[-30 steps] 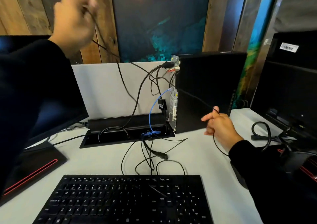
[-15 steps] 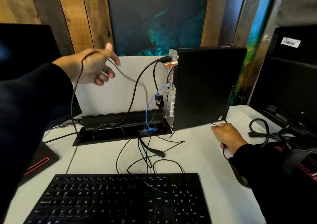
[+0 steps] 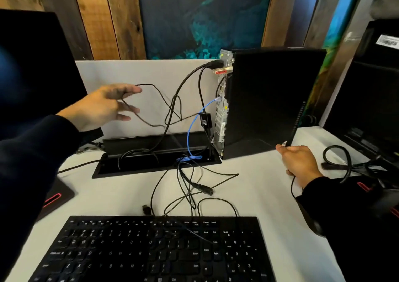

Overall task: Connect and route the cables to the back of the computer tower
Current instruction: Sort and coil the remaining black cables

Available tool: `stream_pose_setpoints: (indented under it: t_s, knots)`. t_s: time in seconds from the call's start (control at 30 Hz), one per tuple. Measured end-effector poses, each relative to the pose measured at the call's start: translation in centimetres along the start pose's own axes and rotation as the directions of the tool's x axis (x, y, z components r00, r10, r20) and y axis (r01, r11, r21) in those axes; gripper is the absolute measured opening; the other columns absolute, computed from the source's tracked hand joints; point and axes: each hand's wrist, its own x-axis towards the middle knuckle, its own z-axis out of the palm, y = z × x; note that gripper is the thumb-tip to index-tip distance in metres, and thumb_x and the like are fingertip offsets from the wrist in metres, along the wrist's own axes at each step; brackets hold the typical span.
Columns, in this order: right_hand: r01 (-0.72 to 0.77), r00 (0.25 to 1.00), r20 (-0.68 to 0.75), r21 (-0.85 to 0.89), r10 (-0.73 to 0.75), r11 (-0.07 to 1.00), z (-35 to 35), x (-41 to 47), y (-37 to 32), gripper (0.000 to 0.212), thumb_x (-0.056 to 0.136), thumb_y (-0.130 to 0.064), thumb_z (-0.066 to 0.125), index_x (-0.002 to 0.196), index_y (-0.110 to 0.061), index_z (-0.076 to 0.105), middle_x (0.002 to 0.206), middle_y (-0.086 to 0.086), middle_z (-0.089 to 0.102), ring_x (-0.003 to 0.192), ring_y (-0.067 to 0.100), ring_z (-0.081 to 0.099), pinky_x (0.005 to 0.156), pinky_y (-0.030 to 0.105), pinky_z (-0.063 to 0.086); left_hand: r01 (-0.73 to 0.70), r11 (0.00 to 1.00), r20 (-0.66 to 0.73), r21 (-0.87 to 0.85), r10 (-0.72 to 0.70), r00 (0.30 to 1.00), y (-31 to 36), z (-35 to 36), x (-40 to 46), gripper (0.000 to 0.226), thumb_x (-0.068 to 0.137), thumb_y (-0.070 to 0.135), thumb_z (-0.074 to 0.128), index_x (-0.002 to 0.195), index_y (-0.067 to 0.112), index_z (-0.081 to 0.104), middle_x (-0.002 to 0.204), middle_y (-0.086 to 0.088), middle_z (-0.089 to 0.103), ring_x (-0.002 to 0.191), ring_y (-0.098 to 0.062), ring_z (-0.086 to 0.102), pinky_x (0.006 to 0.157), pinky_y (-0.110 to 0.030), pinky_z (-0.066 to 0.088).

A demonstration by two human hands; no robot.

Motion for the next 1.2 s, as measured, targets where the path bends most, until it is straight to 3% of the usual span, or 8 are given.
stream_pose_setpoints:
  t_s: [0.17, 0.33, 0.57, 0.7, 0.77, 1.0, 1.1, 1.2]
  knots:
    - [0.083, 0.996, 0.039, -0.061, -0.081, 0.995, 1.1, -1.3, -0.8, 0.024, 0.101, -0.030, 0.053, 0.098, -0.014, 0.071, 0.097, 0.011, 0.063, 0.085, 0.034, 0.060, 0.070, 0.043, 0.057, 0.124, 0.983, -0.023, -0.139, -0.128, 0.991, -1.0, 1.7, -1.1, 0.065, 0.088, -0.013, 0.025, 0.137, 0.014, 0.059, 0.145, 0.006, 0.058, 0.109, -0.035, 0.068, 0.080, -0.037, 0.048]
    - [0.284, 0.879, 0.399, -0.001, -0.260, 0.959, 1.4, -4.1, -2.3, 0.025, 0.103, -0.019, 0.052, 0.093, -0.022, 0.074, 0.094, -0.011, 0.063, 0.088, 0.016, 0.057, 0.076, 0.032, 0.048, 0.171, 0.939, -0.026, 0.299, -0.171, 0.985, -3.8, 3.9, -2.8, 0.028, 0.106, 0.019, 0.046, 0.124, 0.024, 0.066, 0.119, 0.003, 0.064, 0.096, -0.023, 0.071, 0.078, -0.032, 0.053]
    - [0.728, 0.684, 0.469, -0.389, -0.559, 0.565, 1.8, -6.9, -3.9, 0.019, 0.103, -0.025, 0.058, 0.106, -0.036, 0.073, 0.103, -0.004, 0.058, 0.106, 0.017, 0.050, 0.093, 0.035, 0.040, -0.156, 0.717, 0.176, 0.679, 0.047, 0.983, -7.1, 8.2, -6.0, 0.051, 0.095, -0.001, 0.050, 0.132, 0.032, 0.062, 0.123, 0.007, 0.067, 0.087, 0.010, 0.059, 0.078, -0.002, 0.040]
    - [0.768, 0.612, 0.458, -0.148, -0.645, 0.623, 2.0, -8.7, -4.6, 0.018, 0.100, -0.018, 0.059, 0.097, -0.020, 0.076, 0.080, -0.008, 0.071, 0.078, 0.004, 0.065, 0.076, 0.020, 0.048, -0.023, 0.294, -0.059, 0.956, 0.268, 0.962, -6.7, 11.4, -7.8, 0.068, 0.080, 0.017, 0.068, 0.141, 0.041, 0.050, 0.136, -0.015, 0.039, 0.113, -0.040, 0.042, 0.091, -0.055, 0.042]
    - [0.715, 0.641, 0.438, -0.043, -0.630, 0.698, 2.3, -9.3, -4.5, 0.024, 0.099, -0.026, 0.057, 0.084, -0.020, 0.076, 0.074, -0.001, 0.071, 0.072, 0.013, 0.065, 0.071, 0.031, 0.053, 0.051, 0.186, -0.120, 0.981, 0.382, 0.916, -4.5, 13.1, -8.5, 0.069, 0.071, 0.022, 0.070, 0.137, 0.038, 0.053, 0.138, -0.021, 0.034, 0.116, -0.043, 0.036, 0.085, -0.056, 0.036]
    - [0.654, 0.566, 0.567, 0.133, -0.598, 0.745, 0.9, -9.1, -5.0, 0.022, 0.098, 0.004, 0.056, 0.097, -0.013, 0.070, 0.083, 0.000, 0.074, 0.078, 0.014, 0.076, 0.075, 0.028, 0.060, -0.517, 0.527, 0.295, 0.675, 0.450, 0.843, 2.0, 17.6, -5.5, 0.056, 0.089, 0.017, 0.046, 0.146, 0.019, 0.050, 0.143, -0.007, 0.054, 0.132, -0.030, 0.050, 0.108, -0.048, 0.043]
    - [0.571, 0.527, 0.583, 0.296, -0.618, 0.766, -0.2, -9.2, -6.0, 0.021, 0.099, 0.011, 0.049, 0.094, -0.007, 0.058, 0.082, 0.002, 0.071, 0.069, 0.023, 0.073, 0.066, 0.030, 0.059, -0.486, 0.745, 0.400, 0.457, 0.315, 0.861, 3.2, 20.6, -3.7, 0.048, 0.106, 0.023, 0.046, 0.154, 0.020, 0.042, 0.138, -0.005, 0.063, 0.123, -0.021, 0.060, 0.108, -0.029, 0.045]
    - [0.565, 0.590, 0.420, 0.395, -0.689, 0.724, -1.5, -8.5, -6.6, 0.021, 0.099, 0.008, 0.053, 0.091, -0.011, 0.051, 0.079, 0.011, 0.070, 0.052, 0.018, 0.054, 0.054, 0.027, 0.047, -0.336, 0.929, 0.365, 0.156, 0.262, 0.894, 3.2, 22.9, -3.0, 0.031, 0.109, 0.034, 0.043, 0.124, 0.017, 0.063, 0.086, 0.000, 0.066, 0.076, -0.016, 0.067, 0.083, -0.040, 0.059]
